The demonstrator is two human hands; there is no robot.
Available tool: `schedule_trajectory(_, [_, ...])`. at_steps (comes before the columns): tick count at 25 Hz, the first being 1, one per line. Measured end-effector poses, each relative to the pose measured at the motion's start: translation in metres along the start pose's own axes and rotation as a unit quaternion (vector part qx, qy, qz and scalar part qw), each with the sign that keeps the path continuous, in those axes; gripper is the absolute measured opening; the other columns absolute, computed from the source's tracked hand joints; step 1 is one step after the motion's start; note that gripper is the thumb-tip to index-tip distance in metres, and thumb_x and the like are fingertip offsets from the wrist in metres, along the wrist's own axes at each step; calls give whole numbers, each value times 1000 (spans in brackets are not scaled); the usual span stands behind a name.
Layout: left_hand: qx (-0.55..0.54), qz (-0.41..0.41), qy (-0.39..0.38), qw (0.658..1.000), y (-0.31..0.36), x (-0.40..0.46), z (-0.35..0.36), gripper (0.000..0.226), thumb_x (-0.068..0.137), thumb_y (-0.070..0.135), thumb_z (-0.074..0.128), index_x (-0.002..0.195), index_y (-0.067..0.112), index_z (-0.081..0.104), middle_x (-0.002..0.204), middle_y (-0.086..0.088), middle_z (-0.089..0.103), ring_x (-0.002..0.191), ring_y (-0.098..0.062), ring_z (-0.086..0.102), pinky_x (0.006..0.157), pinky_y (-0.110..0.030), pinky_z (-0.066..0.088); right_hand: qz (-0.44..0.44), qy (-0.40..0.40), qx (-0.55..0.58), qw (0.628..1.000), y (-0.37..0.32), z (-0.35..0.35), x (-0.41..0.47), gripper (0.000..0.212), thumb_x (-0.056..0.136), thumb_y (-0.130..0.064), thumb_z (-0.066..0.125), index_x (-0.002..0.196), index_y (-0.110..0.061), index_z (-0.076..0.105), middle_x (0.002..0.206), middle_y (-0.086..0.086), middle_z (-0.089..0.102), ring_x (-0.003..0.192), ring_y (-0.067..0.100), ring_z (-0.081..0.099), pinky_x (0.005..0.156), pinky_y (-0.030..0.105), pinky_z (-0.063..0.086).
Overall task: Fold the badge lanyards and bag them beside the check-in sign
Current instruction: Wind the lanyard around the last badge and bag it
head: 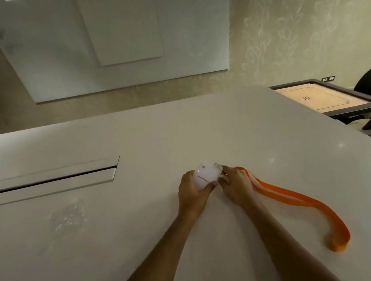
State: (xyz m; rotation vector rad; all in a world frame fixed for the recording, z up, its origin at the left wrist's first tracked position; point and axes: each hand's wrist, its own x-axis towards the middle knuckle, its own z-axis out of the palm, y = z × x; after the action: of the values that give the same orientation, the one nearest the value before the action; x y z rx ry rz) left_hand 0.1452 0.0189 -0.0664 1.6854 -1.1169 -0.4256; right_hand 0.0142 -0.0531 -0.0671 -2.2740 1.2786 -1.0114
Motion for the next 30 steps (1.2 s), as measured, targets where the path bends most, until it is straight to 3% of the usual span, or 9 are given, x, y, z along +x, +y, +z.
schedule_trajectory(3, [-59,-26,-22,998,-3,10,-5,30,76,41,72,99,33,55,95,15,63,83,4,59,62,-9,43,39,0,-10,999,1,6,9,24,87,-8,51,104,-11,66,89,10,73,84,31,65,64,30,43])
schedule_trajectory(5, [-76,-41,-41,995,-7,20,-9,11,84,37,64,90,29,58,88,10,64,74,0,58,55,-7,40,59,4,-10,998,0,9,13,23,90,-10,49,103,-13,67,92,6,74,88,30,67,70,33,49])
schedule_trajectory(7, [-114,-63,-53,990,-11,32,-12,12,90,30,57,82,22,60,80,5,63,66,-7,55,50,-10,40,66,7,-19,998,-2,12,19,21,93,-15,46,99,-14,67,90,4,75,87,30,67,73,37,51])
schedule_trajectory(9, [-164,-93,-66,980,-16,41,-14,19,95,23,51,79,16,60,78,2,63,68,-11,55,56,-16,43,73,7,-27,997,-5,17,28,21,95,-19,44,94,-14,65,87,3,74,84,31,67,72,38,51])
schedule_trajectory(12, [-311,-157,-80,934,-16,50,-23,21,98,10,43,93,9,63,93,-8,68,81,-21,62,70,-31,51,76,9,-36,996,-12,28,41,21,97,-22,44,95,-14,63,84,6,73,80,33,66,70,39,51])
schedule_trajectory(16, [-462,-214,-74,857,-18,56,-30,22,98,3,39,106,6,59,102,-15,67,90,-29,66,69,-38,57,62,15,-67,996,-17,38,44,19,96,-23,45,96,-17,63,83,8,72,79,33,65,65,36,46])
schedule_trajectory(18, [-486,-222,-76,842,-17,55,-34,21,97,1,39,109,5,56,106,-18,65,93,-32,65,70,-40,58,55,27,-82,995,-18,38,43,20,96,-25,46,98,-17,64,83,11,71,79,35,65,63,36,44])
schedule_trajectory(24, [-488,-216,-44,845,-13,51,-32,17,98,3,40,103,4,56,103,-15,65,92,-27,65,85,-42,54,59,7,-80,995,-30,38,31,19,92,-19,46,94,-17,65,80,11,71,74,34,63,57,33,34])
schedule_trajectory(30, [-488,-234,-2,841,-7,40,-31,18,98,3,38,111,3,51,106,-14,60,91,-25,61,81,-36,52,31,-32,-123,991,-52,49,11,19,94,-24,45,93,-13,61,86,11,72,80,34,65,60,35,36])
